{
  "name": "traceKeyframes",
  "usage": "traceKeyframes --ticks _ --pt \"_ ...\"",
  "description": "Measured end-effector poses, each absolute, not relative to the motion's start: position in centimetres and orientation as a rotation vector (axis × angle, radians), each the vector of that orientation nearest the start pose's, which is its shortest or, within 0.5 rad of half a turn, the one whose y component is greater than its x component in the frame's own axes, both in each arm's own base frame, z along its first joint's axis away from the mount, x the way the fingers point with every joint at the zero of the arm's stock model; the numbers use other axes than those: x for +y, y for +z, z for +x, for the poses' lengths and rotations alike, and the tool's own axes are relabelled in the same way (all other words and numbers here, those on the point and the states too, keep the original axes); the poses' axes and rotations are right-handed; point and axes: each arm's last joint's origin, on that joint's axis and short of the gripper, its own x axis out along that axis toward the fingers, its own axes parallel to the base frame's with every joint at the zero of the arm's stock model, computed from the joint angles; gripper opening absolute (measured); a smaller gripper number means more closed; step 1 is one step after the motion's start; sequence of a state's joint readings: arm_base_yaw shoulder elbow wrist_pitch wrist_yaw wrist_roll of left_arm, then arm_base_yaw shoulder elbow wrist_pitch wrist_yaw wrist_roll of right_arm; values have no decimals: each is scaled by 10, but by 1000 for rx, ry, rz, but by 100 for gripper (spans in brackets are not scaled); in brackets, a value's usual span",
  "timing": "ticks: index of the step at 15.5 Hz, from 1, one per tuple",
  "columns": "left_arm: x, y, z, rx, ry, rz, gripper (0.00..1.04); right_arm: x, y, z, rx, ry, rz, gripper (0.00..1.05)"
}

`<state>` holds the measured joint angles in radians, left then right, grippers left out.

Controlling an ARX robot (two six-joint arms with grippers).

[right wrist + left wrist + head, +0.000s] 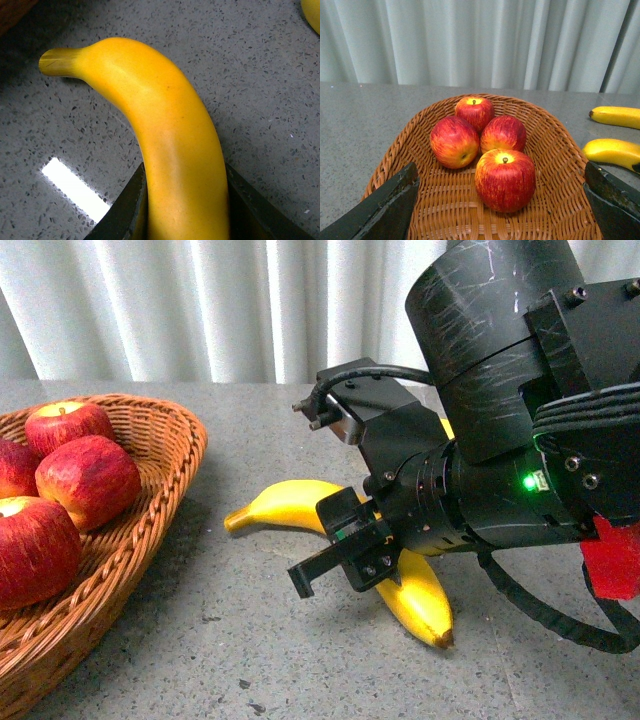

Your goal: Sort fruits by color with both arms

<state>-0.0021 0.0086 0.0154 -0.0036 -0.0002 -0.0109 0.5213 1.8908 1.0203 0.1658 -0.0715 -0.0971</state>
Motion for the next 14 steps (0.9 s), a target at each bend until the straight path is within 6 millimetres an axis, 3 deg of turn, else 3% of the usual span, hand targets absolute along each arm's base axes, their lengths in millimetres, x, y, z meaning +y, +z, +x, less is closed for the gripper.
traceKeyframes --ticks 3,6,8,10,14 --pt "0 168 97 -3 -2 -11 98 181 154 334 646 588 -181 34" --pt "0 168 97 -3 -2 -11 98 145 201 345 503 554 -8 34" --pt "0 168 97 -3 -2 -11 98 124 220 347 449 520 38 34" --pt "0 168 97 -3 -2 -11 98 79 239 352 394 441 74 34" --pt "0 168 97 -3 -2 -11 98 -14 236 358 392 241 19 34"
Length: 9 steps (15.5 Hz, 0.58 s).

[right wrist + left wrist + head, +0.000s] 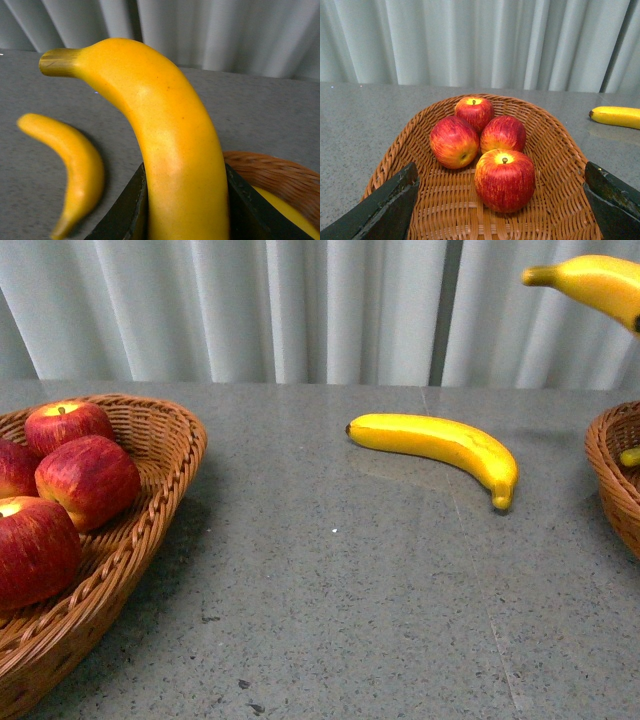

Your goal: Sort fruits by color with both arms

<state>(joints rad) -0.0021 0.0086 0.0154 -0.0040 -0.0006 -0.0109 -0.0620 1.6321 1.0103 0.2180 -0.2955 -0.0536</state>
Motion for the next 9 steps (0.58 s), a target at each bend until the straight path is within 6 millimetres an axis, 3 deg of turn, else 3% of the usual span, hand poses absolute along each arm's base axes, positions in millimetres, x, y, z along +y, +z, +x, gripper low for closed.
traceKeyframes --ticks 2,4,7,9 --pt "0 168 97 -3 -2 -11 98 -54 230 348 401 180 -8 34" --pt "0 168 97 -3 -2 -11 98 -79 224 331 429 164 -27 34" --pt "0 168 97 -3 -2 -11 98 -97 214 288 501 183 -68 34" --pt "0 168 97 -3 -2 -11 98 -107 221 268 505 188 -94 36"
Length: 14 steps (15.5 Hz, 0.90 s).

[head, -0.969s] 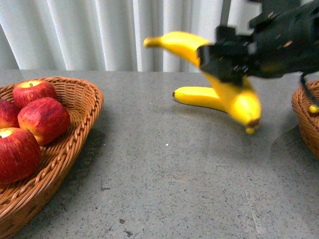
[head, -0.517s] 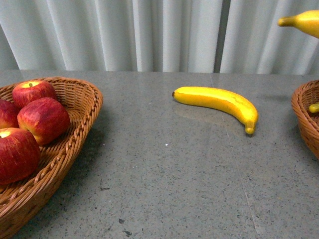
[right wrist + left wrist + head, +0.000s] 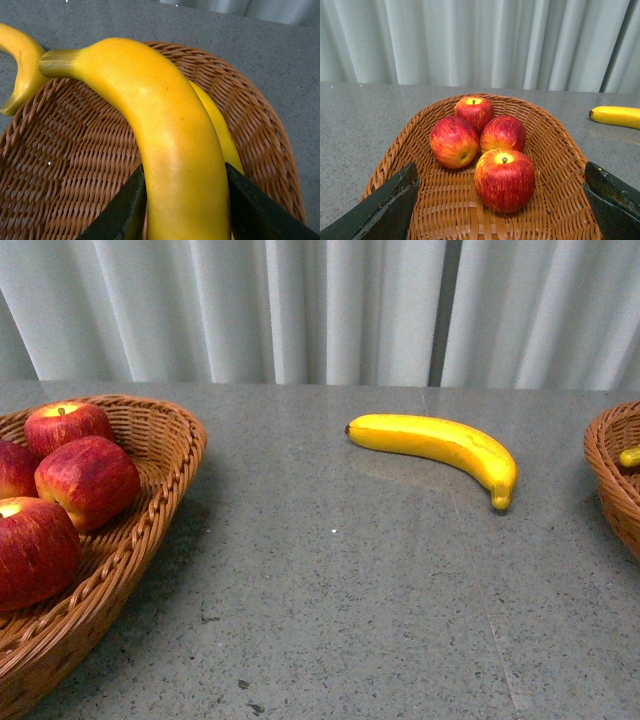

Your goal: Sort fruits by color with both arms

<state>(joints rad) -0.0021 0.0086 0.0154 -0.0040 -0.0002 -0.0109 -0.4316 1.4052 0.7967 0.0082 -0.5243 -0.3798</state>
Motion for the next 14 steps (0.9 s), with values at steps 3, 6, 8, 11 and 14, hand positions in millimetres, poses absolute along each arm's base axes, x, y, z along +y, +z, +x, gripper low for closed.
traceKeyframes --ticks 3,6,8,11,14 --pt "0 168 97 -3 -2 -11 98 -103 232 258 480 228 -123 72" --pt "0 168 97 -3 -2 -11 98 -77 252 270 385 310 -166 99" --pt "0 168 97 -3 -2 -11 98 -48 267 290 300 371 -167 98" --pt "0 168 97 -3 -2 -11 98 21 260 335 304 505 -116 98" --pt "0 168 97 -3 -2 -11 98 89 235 375 399 608 -104 98"
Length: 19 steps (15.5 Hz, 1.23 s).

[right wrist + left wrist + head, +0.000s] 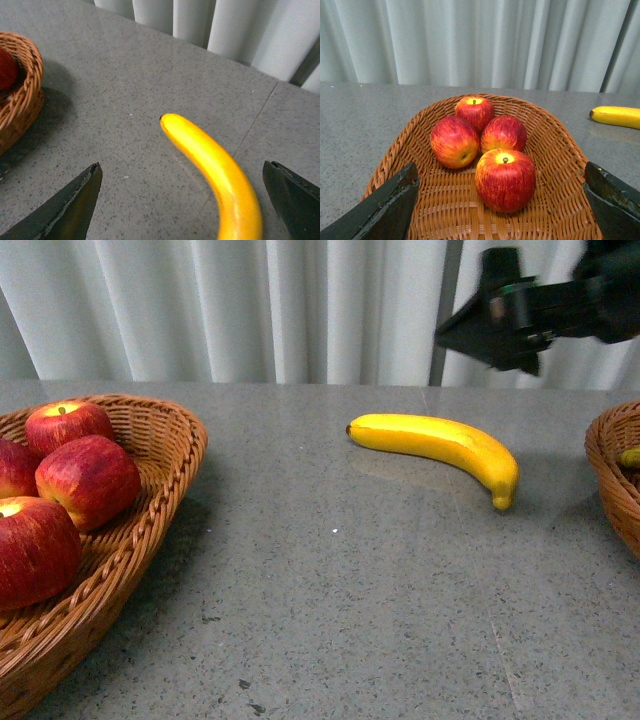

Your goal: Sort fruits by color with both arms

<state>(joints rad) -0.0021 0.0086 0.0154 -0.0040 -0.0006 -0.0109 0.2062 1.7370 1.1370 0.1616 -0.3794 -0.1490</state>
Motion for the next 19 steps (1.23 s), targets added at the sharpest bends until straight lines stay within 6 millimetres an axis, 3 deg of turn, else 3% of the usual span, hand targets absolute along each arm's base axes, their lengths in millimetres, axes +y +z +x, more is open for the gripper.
traceKeyframes --ticks 2,3,5,12,19 --pt "0 168 97 -3 -2 -11 98 123 206 400 503 640 -121 98" --pt "0 168 97 -3 -2 -11 98 130 195 413 538 639 -128 98" --pt "0 168 97 -3 -2 -11 98 136 191 425 553 629 -137 98" --pt "0 168 97 -3 -2 -11 98 143 177 460 607 622 -230 98" --pt "0 168 97 -3 -2 -11 98 136 161 482 663 544 -405 98"
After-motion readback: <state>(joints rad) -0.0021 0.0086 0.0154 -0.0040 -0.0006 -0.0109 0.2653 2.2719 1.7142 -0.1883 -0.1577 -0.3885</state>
